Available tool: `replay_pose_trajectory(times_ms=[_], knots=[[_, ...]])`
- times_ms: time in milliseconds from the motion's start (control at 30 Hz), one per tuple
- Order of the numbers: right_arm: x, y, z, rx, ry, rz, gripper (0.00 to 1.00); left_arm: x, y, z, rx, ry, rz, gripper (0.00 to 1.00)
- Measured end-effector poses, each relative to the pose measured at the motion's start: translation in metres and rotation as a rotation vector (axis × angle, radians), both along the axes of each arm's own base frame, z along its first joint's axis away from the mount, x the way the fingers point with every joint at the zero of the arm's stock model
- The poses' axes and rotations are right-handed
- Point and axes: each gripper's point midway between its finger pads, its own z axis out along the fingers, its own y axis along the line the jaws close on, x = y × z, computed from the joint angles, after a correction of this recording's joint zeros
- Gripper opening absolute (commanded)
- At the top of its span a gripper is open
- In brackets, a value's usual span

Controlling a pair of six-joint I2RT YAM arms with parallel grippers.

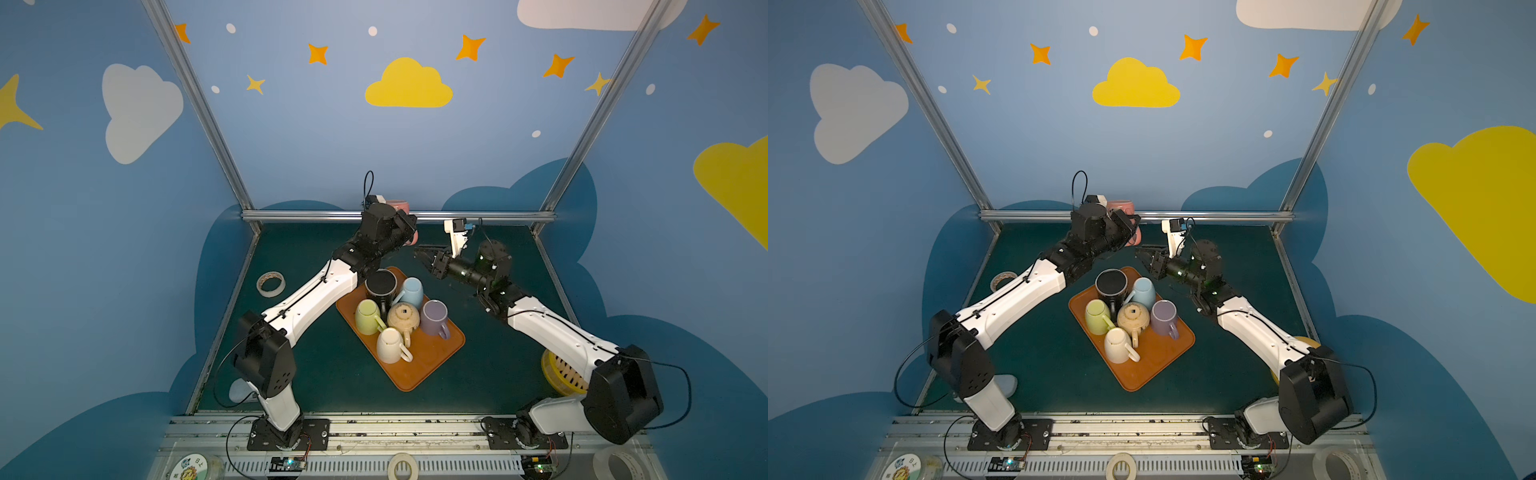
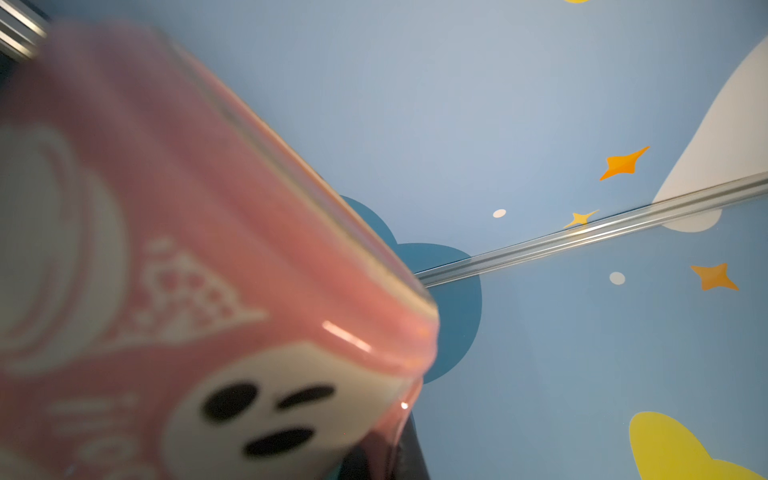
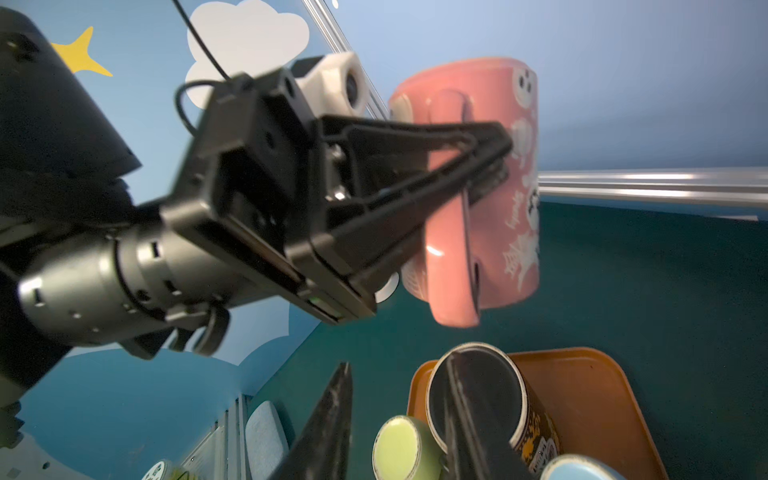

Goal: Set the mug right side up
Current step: 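Raise the pink mug high while the right gripper reaches to its handle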

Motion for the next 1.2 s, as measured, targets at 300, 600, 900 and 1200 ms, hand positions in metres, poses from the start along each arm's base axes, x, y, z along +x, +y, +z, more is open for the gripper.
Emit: replay_pose_trajectory(times_ms=[300, 600, 900, 1200], knots=[[0.021, 0.010, 0.013, 0.007, -0.033, -0.015, 0.31, 0.006, 0.002, -0.003, -0.018, 0.037, -0.005, 0.04], [0.025, 0.011, 0.008, -0.010, -0.033, -0.021, 0.24, 0.010, 0.006, 0.003, -0.029, 0.030, -0.001, 0.04], [0.036, 0.016, 0.004, -0.018, -0.030, -0.028, 0.26, 0.013, 0.013, 0.001, -0.026, 0.043, 0.017, 0.04], [0.042, 0.009, 0.001, -0.025, -0.022, -0.057, 0.31, 0.013, 0.014, 0.008, -0.021, 0.025, 0.020, 0.04]])
